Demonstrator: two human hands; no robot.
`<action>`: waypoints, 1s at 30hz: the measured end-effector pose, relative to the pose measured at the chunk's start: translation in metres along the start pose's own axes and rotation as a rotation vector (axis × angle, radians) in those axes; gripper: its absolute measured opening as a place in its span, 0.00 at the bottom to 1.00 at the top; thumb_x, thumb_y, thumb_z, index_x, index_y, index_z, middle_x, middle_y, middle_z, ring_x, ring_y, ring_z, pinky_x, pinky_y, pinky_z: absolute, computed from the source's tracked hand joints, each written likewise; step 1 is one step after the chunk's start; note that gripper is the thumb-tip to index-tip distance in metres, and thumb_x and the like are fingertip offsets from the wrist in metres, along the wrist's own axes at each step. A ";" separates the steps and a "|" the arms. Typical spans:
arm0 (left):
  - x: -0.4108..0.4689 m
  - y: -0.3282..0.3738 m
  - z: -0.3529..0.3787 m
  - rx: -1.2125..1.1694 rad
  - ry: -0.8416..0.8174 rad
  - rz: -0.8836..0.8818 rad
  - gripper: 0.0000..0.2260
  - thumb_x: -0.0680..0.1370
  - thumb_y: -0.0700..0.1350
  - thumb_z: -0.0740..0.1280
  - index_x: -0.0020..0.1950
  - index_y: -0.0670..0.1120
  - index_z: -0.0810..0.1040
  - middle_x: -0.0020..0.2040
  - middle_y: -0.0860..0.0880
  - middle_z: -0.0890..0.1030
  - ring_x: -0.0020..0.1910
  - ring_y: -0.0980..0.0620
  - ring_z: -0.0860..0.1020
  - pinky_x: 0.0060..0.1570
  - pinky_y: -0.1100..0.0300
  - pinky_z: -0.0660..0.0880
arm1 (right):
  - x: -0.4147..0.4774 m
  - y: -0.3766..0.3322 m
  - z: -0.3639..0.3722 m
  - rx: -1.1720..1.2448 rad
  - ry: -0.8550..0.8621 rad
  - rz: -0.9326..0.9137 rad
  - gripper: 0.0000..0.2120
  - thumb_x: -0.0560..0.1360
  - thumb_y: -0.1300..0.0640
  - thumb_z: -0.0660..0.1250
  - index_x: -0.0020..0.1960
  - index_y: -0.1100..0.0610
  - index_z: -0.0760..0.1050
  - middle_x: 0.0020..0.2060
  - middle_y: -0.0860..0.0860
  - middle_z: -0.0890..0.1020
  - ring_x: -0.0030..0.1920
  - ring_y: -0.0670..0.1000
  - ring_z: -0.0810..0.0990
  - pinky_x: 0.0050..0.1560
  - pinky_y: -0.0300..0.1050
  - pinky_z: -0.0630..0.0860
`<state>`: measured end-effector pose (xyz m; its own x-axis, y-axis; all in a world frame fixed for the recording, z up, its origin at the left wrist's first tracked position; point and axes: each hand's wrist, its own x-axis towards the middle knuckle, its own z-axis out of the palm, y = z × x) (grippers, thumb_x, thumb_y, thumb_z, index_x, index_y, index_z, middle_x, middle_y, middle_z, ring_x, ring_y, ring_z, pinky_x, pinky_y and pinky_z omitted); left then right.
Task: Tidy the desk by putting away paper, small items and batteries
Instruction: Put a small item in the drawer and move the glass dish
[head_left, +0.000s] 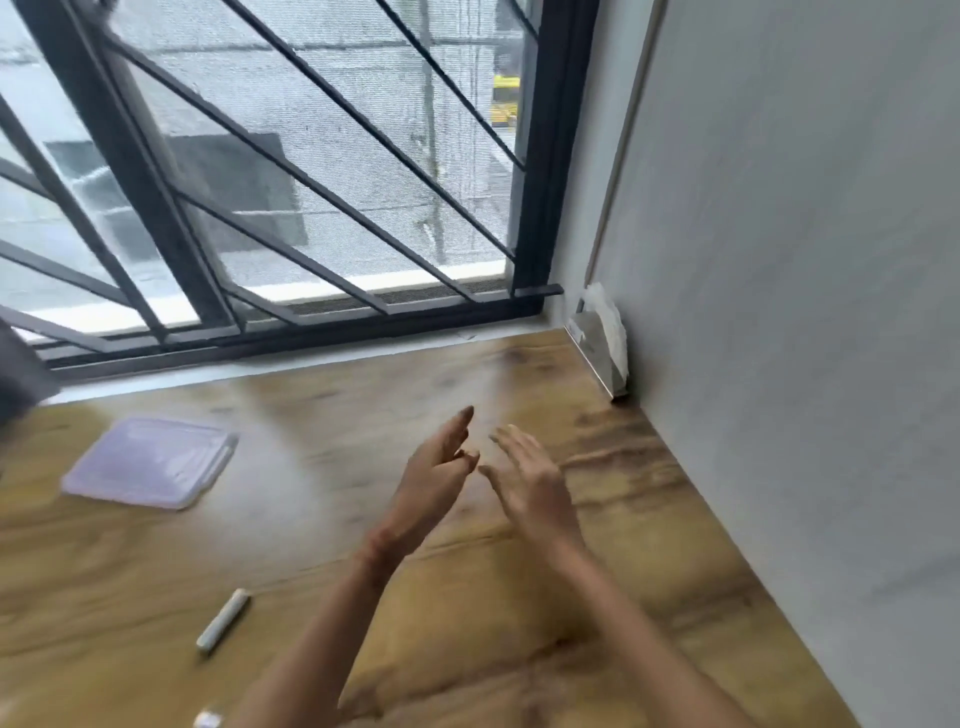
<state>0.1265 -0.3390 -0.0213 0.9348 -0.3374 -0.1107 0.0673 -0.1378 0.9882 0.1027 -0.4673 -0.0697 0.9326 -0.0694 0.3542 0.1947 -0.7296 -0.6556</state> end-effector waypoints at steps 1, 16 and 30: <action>-0.015 -0.004 -0.012 0.008 0.029 0.007 0.23 0.79 0.34 0.58 0.73 0.44 0.61 0.71 0.52 0.66 0.69 0.54 0.66 0.61 0.68 0.67 | -0.003 -0.009 0.007 -0.040 -0.122 -0.048 0.21 0.76 0.57 0.65 0.67 0.61 0.68 0.67 0.56 0.72 0.69 0.53 0.67 0.70 0.41 0.59; -0.138 -0.044 -0.108 0.045 0.449 -0.070 0.16 0.78 0.35 0.60 0.65 0.43 0.73 0.60 0.51 0.76 0.62 0.53 0.74 0.63 0.60 0.68 | 0.030 -0.031 0.065 -0.517 -0.470 -0.309 0.11 0.73 0.66 0.58 0.53 0.60 0.75 0.53 0.58 0.78 0.57 0.59 0.74 0.54 0.49 0.68; -0.216 -0.074 -0.161 0.056 0.769 -0.071 0.11 0.77 0.36 0.63 0.55 0.48 0.78 0.49 0.53 0.81 0.54 0.51 0.79 0.60 0.55 0.73 | -0.050 -0.080 0.071 0.027 -0.177 -0.076 0.05 0.73 0.67 0.67 0.49 0.65 0.75 0.44 0.60 0.79 0.43 0.59 0.79 0.42 0.36 0.66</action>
<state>-0.0246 -0.1059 -0.0534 0.9097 0.4125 -0.0483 0.1372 -0.1889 0.9724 0.0617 -0.3571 -0.0820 0.9533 0.1081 0.2820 0.2727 -0.7095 -0.6498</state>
